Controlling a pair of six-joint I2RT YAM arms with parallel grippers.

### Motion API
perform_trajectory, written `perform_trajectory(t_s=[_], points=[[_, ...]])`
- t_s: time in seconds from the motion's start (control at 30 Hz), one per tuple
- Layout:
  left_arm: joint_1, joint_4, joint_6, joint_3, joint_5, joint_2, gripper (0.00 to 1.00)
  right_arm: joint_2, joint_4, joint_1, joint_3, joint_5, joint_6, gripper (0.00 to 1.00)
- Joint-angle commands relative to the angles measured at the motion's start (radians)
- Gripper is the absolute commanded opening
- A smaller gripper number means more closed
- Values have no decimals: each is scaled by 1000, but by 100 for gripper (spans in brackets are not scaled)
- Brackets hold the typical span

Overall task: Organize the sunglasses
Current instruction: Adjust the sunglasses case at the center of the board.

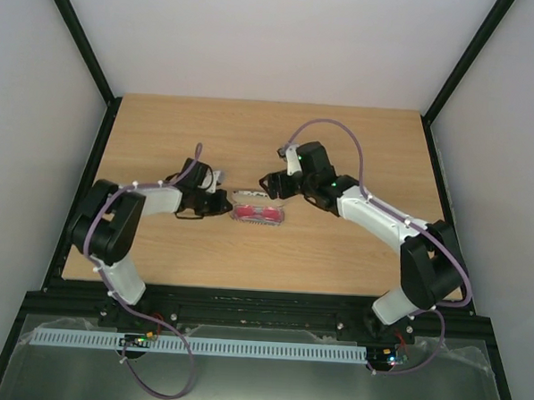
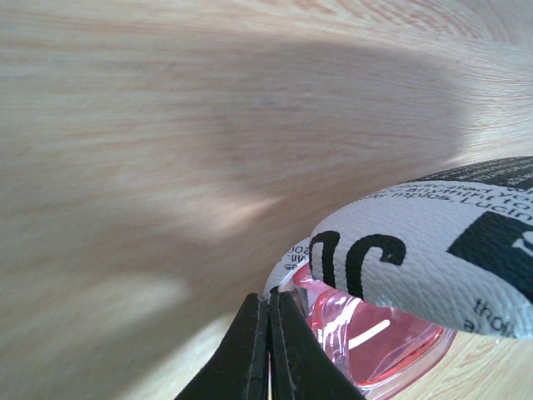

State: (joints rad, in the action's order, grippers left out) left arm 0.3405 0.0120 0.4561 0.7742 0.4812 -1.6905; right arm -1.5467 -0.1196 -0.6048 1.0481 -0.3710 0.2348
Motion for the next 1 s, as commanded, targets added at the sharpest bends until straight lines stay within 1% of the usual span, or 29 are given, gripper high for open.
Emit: perform_trajectory(t_s=[0.0, 0.17, 0.27, 0.4, 0.53, 0.73, 0.87, 0.97], points=[[5, -40, -98, 99, 147, -105, 2, -33, -116, 4, 75, -18, -177, 82], [5, -94, -157, 222, 172, -194, 2, -90, -236, 5, 137, 11, -262, 81], [5, -129, -194, 281, 181, -228, 2, -121, -276, 14, 151, 36, -307, 80], [5, -188, -254, 336, 184, -251, 2, -176, -348, 29, 197, 25, -363, 77], [5, -227, -288, 372, 186, -274, 2, -224, -389, 31, 234, 10, -377, 74], [3, -222, -265, 395, 194, -284, 2, -241, -385, 31, 231, 2, -371, 68], [2, -201, -228, 398, 186, -286, 2, -219, -356, 30, 197, -10, -345, 58], [2, -180, -204, 396, 196, -287, 2, -193, -317, 15, 159, 2, -311, 53]])
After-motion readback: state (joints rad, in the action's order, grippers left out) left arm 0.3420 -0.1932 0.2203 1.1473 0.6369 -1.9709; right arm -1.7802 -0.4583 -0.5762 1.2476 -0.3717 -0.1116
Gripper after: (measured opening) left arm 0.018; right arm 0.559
